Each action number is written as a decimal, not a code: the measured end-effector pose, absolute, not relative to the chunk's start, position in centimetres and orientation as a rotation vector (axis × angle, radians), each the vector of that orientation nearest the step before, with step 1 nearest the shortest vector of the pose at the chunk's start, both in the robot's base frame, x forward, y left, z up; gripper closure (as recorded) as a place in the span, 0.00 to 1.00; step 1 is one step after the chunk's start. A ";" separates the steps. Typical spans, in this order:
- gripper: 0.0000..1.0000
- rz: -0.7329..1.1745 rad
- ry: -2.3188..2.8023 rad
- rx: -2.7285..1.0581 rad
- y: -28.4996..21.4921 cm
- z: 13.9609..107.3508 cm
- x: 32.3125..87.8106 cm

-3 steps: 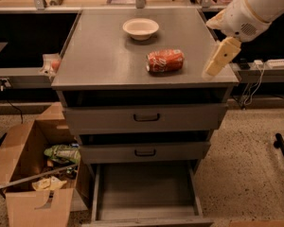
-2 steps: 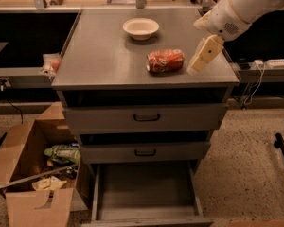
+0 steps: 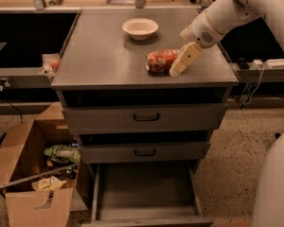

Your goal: Place coke can into bottom drawer

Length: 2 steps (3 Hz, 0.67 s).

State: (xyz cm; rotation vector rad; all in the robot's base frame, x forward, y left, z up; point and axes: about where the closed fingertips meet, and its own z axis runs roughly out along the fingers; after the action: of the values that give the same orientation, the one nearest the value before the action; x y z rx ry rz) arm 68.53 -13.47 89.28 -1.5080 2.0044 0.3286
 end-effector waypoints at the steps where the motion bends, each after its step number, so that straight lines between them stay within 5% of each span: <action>1: 0.00 0.349 2.018 -1.492 -12.6 88.1 69.8; 2: 0.27 0.365 2.046 -1.487 -11.8 86.3 71.1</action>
Offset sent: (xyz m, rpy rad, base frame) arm 0.0343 0.0160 -0.0346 0.0176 0.0537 -0.0394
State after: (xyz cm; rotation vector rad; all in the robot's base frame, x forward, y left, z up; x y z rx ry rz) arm 71.05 -11.81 86.27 -1.4871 2.0461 0.3650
